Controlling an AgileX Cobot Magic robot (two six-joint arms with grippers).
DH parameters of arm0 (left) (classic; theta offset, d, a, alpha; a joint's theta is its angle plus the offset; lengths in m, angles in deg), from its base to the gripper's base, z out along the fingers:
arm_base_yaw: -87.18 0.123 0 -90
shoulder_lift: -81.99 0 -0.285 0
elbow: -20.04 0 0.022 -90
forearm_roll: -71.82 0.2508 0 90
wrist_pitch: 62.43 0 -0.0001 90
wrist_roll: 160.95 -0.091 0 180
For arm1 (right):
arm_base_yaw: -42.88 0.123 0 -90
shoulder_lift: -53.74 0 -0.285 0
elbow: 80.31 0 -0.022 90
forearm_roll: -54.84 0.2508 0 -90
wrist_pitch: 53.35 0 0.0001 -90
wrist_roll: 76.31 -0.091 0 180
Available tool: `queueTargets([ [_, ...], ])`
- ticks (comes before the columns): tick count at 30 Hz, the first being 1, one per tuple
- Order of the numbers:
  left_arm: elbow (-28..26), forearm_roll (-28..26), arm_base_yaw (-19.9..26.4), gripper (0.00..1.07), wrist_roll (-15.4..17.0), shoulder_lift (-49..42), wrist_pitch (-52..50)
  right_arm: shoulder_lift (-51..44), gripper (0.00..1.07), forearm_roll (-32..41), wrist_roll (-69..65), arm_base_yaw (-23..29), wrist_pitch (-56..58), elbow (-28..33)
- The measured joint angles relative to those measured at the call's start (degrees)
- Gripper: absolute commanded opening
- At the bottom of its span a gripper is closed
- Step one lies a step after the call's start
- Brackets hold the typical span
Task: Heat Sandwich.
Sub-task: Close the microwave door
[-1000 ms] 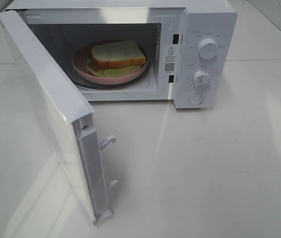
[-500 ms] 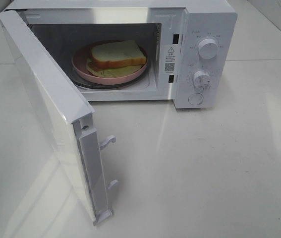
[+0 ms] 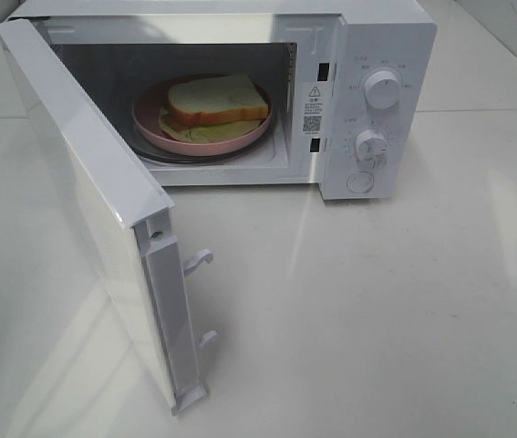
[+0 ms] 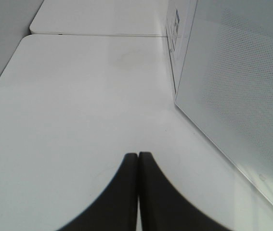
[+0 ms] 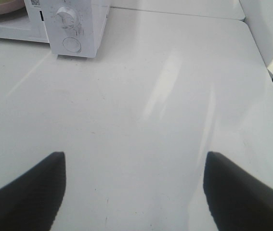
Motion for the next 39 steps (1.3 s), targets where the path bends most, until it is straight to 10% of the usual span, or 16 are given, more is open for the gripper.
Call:
queueTargets([
  [21,3.38,1.78,0.0,0.0,0.34,24.18,-39.71,0.0,0.76,0.0,0.0,0.0,0.0,0.0],
  [39,2.01,18.56,-2.41,0.0,14.55,41.42,-59.53,0.0,0.76,0.0,0.0,0.0,0.0,0.0],
])
